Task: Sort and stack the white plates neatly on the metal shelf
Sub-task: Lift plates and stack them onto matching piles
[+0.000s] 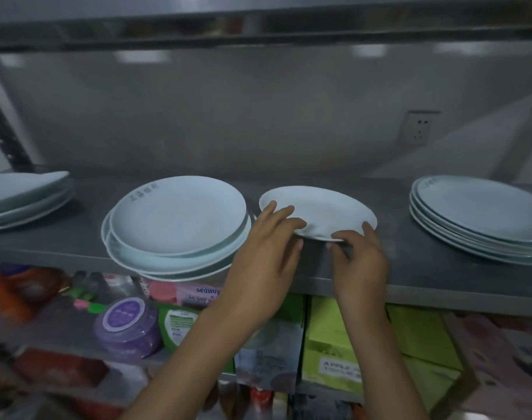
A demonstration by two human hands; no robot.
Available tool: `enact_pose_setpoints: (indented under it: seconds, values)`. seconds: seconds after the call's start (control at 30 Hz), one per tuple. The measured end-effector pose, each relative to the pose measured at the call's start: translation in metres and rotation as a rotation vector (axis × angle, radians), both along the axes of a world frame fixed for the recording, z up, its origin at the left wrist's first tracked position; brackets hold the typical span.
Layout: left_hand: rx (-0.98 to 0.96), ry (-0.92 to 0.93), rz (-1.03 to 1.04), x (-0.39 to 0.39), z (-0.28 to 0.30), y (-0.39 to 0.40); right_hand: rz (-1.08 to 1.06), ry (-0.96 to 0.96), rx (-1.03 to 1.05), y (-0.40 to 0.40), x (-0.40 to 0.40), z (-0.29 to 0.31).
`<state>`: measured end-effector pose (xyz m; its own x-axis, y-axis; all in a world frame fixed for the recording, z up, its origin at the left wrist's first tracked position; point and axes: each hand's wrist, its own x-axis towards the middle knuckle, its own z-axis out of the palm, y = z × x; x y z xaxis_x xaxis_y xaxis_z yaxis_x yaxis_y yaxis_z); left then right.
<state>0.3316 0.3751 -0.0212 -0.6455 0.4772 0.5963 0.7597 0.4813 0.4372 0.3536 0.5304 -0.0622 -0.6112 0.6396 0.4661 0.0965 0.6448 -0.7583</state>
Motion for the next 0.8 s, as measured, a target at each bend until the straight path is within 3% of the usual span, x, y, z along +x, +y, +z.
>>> enact_pose_setpoints:
  seconds: [0.13, 0.4, 0.63, 0.8]
  values:
    - [-0.009, 0.015, 0.003, 0.002, 0.001, 0.007, 0.013, 0.183, -0.063, 0.003, 0.009, 0.003]
    - [0.071, 0.108, -0.008, 0.006, 0.016, 0.01, 0.038, 0.365, -0.089, -0.004, 0.038, 0.03]
    - [0.225, 0.306, 0.004, 0.009, 0.033, -0.021, 0.077, 0.399, 0.024, -0.042, 0.05, 0.05]
    - [0.318, 0.415, 0.074, 0.008, 0.031, -0.059, 0.191, 0.383, -0.009, -0.077, 0.041, 0.052]
